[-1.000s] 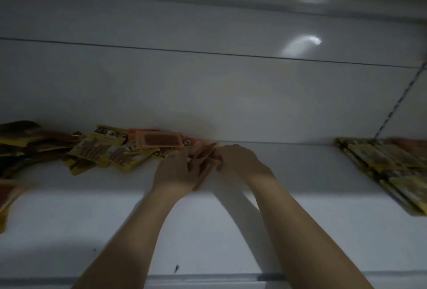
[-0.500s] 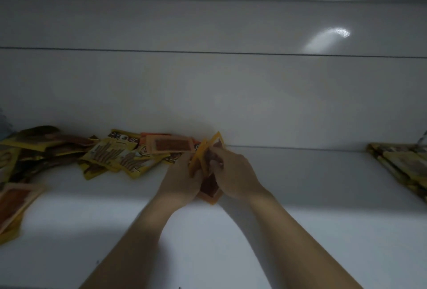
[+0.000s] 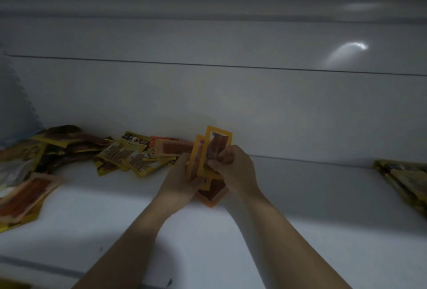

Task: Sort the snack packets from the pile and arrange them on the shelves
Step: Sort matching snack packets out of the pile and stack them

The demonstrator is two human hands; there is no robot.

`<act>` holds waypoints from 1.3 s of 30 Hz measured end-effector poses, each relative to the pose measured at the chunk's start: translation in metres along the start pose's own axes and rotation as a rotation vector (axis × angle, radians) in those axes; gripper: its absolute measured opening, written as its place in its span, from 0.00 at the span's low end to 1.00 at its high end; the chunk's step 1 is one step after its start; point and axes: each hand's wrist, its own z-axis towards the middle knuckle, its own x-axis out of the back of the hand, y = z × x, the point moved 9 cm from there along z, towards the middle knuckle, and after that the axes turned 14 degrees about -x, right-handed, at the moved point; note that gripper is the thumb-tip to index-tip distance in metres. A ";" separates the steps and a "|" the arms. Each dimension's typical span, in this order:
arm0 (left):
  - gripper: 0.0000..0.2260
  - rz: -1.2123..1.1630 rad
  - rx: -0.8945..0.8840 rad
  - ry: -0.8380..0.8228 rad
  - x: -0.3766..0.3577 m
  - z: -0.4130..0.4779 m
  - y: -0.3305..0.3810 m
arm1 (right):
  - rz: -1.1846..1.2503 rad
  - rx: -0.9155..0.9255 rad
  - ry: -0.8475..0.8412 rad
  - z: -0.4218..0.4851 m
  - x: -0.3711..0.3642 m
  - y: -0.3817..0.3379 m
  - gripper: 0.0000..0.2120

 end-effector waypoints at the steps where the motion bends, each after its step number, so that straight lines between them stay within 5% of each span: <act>1: 0.15 -0.019 0.001 0.039 0.003 0.000 0.001 | 0.003 0.009 0.024 0.001 0.003 0.000 0.15; 11: 0.21 -0.036 -0.090 0.099 0.005 -0.011 0.006 | 0.106 0.049 -0.161 -0.006 -0.020 0.000 0.19; 15: 0.09 0.027 -0.151 0.167 0.011 -0.011 0.012 | 0.017 0.119 -0.253 -0.016 -0.035 -0.009 0.23; 23: 0.19 0.361 -0.350 0.034 0.006 -0.012 0.019 | 0.165 -0.006 -0.253 -0.020 -0.038 -0.007 0.08; 29: 0.22 0.246 -0.300 0.056 0.003 -0.011 0.023 | 0.127 0.034 -0.077 -0.011 -0.010 -0.009 0.05; 36: 0.26 -0.017 -0.076 0.179 0.014 -0.004 -0.004 | 0.148 0.033 -0.245 -0.012 -0.019 -0.009 0.08; 39: 0.20 -0.108 0.016 0.237 0.016 -0.006 -0.014 | -0.072 0.098 -0.186 -0.010 -0.016 -0.010 0.06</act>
